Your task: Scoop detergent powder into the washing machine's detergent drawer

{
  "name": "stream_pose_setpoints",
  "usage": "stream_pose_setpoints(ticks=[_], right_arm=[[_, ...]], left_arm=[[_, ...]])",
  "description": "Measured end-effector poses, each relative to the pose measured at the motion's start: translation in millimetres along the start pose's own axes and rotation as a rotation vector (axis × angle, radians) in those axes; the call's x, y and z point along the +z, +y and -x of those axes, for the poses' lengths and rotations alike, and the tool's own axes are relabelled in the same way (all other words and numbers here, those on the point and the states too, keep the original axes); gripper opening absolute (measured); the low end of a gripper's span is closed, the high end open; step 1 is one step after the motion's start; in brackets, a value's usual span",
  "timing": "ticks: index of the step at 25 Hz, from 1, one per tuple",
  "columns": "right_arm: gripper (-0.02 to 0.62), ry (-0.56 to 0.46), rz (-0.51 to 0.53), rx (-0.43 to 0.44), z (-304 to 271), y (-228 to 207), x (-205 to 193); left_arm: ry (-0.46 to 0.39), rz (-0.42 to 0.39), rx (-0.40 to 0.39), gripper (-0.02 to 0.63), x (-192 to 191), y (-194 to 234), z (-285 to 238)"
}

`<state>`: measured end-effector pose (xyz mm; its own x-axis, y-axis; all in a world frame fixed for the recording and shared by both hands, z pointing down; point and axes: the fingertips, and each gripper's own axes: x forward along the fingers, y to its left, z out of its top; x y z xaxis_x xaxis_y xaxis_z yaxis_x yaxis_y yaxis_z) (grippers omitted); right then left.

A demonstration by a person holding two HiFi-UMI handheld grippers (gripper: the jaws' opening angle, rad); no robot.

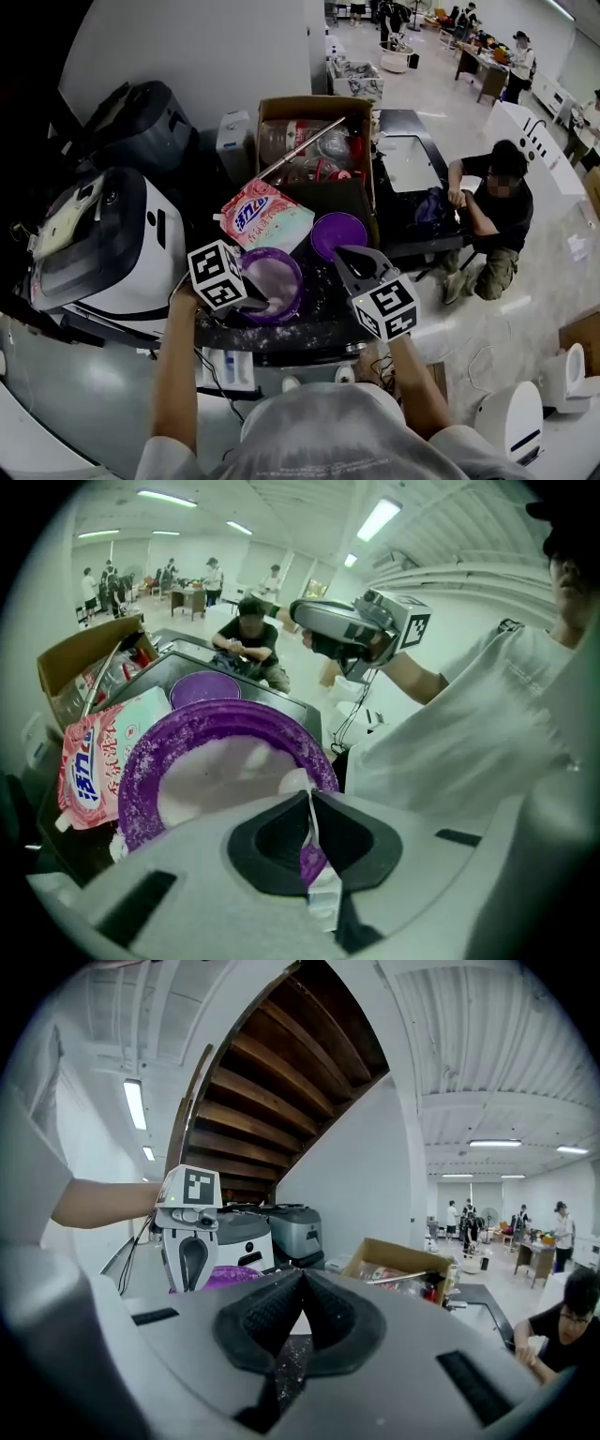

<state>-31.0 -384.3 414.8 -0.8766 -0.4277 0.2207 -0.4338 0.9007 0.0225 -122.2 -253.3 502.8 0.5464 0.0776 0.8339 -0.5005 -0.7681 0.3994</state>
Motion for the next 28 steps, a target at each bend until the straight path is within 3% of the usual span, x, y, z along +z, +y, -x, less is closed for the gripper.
stream_pose_setpoints(ticks=[12, 18, 28], right_arm=[[0.005, -0.007, -0.002, 0.027, -17.3, 4.7, 3.5], [0.005, 0.009, -0.009, 0.027, -20.1, 3.3, -0.8], [0.005, 0.047, -0.021, 0.019, -29.3, 3.8, -11.4]], left_arm=[[-0.039, -0.022, -0.113, 0.015, -6.6, -18.8, 6.8], [-0.054, -0.027, -0.129, 0.015, -5.2, -18.6, 6.9], [-0.312, 0.081, -0.093, 0.015, -6.6, -6.3, 27.4]])
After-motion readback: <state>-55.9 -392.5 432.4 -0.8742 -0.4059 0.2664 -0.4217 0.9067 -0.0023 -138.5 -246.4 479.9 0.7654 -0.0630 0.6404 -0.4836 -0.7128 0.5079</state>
